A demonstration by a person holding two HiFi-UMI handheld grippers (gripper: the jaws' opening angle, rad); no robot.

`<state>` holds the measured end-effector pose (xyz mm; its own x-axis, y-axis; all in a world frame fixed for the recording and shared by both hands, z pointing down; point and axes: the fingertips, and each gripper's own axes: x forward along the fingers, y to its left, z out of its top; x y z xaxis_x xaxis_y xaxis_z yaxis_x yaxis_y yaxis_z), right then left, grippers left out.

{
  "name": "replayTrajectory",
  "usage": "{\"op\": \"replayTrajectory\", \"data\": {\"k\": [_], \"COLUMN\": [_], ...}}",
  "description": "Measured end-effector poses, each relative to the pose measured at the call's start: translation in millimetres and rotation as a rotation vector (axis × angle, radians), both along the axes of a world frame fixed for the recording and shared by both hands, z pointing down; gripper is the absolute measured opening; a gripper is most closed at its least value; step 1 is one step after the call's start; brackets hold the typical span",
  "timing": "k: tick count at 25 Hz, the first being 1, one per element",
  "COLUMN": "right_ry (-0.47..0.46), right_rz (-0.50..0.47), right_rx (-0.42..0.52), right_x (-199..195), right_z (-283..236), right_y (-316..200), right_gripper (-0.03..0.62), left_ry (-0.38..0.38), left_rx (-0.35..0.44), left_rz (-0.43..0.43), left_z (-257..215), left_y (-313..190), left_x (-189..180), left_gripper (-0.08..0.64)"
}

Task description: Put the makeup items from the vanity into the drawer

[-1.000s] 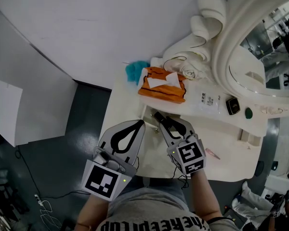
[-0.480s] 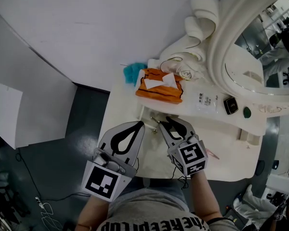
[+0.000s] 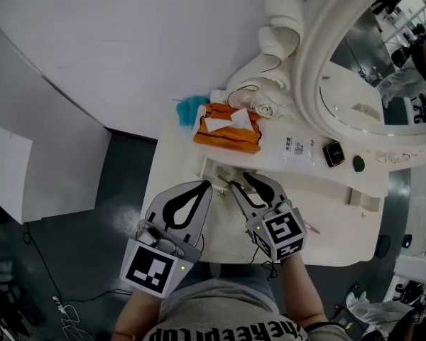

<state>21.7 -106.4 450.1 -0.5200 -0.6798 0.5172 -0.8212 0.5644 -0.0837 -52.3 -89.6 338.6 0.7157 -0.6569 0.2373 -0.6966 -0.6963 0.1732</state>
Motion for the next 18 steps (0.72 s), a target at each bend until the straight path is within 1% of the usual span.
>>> {"op": "replayTrajectory", "data": {"k": [1,3,5,9,18], "right_ry": [-0.004,-0.008,-0.014,-0.055,-0.170], "right_rz": [0.004,0.017,0.028,0.045,0.077], "right_rx": [0.008,0.027,0.047,0.068,0.125], "right_x": [1,5,9,17,38], "right_z": [-3,-9,-17,-31,-72], "right_y": [1,3,4,9,24], "right_gripper": [0.142,0.102,0.038,0.014,0.012], "left_ry": [0.001,0.001,0.003,0.011,0.020], "left_rx": [0.001,0.006,0.011,0.022,0.043], "left_rz": [0.002,0.009,0.017,0.034,0.102], "left_z": [-1,-3,-5,-10,-18], "left_y": [1,3,5,9,18], "left_x": [1,5,9,19,52], "left_gripper": [0.015,0.015,0.015,0.015,0.015]}}
